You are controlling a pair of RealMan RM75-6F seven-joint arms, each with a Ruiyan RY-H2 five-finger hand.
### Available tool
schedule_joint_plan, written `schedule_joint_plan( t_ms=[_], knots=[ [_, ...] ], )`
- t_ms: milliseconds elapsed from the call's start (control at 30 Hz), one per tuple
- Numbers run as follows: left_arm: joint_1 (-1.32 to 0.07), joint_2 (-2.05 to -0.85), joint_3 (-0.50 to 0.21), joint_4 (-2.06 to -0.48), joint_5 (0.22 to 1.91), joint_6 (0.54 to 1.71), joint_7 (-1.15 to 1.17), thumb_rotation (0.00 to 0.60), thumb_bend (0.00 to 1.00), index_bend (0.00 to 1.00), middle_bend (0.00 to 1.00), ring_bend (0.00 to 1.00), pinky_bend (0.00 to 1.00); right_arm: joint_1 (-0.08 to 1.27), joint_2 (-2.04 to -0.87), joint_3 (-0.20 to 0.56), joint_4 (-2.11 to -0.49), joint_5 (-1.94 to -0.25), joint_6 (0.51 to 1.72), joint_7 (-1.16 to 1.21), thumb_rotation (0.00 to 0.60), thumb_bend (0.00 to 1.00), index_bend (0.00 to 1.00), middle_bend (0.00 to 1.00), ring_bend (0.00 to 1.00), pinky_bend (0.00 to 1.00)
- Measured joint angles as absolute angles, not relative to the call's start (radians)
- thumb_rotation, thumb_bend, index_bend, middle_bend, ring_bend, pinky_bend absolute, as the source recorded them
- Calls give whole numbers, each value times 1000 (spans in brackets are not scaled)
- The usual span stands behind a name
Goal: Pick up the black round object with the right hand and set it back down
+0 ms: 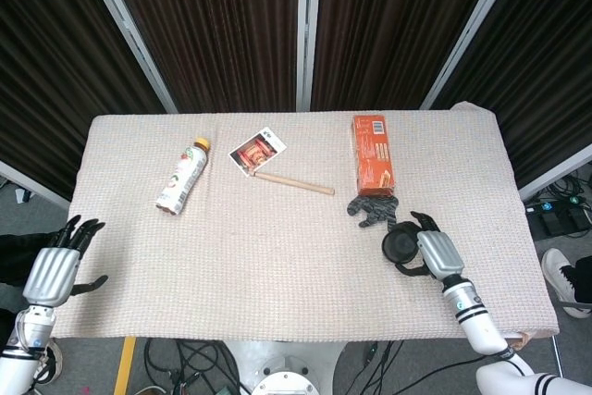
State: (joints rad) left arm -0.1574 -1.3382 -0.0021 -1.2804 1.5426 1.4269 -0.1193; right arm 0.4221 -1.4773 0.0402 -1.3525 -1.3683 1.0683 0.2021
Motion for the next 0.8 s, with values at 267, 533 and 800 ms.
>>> schedule_joint_plan(
  t_ms=[267, 533, 800],
  knots=[
    [-153, -1337, 0, -1281, 1538, 1427, -117, 600, 123, 144, 119, 0, 180, 417, -1499, 36, -1321, -1380, 1056, 215, 600, 156, 311, 419, 25, 0],
    [-154, -1337, -2, -1279, 1540, 1430, -118, 600, 123, 144, 119, 0, 180, 422, -1499, 33, -1319, -1378, 1032, 183, 600, 51, 207, 351, 2, 0],
    [-153, -1333, -1, -1285, 1545, 1435, -114, 600, 124, 143, 119, 0, 180, 424, -1486, 30, -1334, -1376, 1016, 148, 600, 0, 108, 234, 0, 0]
  ],
)
